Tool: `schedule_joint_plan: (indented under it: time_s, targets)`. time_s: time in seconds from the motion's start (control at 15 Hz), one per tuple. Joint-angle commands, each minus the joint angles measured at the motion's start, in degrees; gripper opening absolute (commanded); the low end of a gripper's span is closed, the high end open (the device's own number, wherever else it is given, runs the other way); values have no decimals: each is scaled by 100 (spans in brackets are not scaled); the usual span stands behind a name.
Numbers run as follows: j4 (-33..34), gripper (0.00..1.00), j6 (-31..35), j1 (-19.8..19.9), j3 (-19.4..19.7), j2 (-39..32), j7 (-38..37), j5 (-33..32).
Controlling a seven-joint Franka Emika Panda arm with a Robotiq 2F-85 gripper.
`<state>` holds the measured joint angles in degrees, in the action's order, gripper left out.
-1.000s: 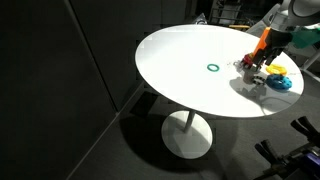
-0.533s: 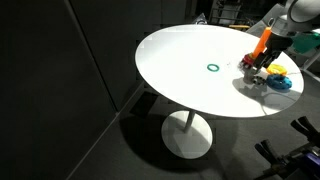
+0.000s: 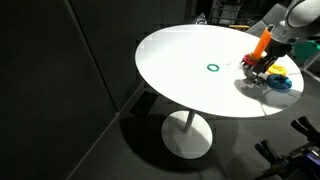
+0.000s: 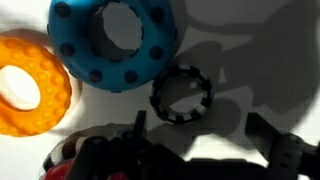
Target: Place the small, black and white ring around the block
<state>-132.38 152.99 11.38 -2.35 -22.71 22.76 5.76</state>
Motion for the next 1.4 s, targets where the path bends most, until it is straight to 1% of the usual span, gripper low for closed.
schedule_joint_plan:
  time_s: [0.0,0.47,0.67,0.73,0.8,0.93,1.0,1.07,1.33]
  targets:
    - [-84,100,179,214,-145,-36,316,111]
    - [-107,100,321,482,-338,-236,597,193]
    - [-91,100,302,499,-332,-296,553,102]
    - [-84,75,292,478,-306,-292,519,70]
    - [-76,75,279,444,-271,-286,471,32]
    - [-59,60,266,397,-201,-255,380,-11]
    - [-51,50,240,358,-157,-219,301,-29]
    - [-47,44,236,319,-115,-190,208,-38]
    - [-33,43,100,117,8,14,-184,-102]
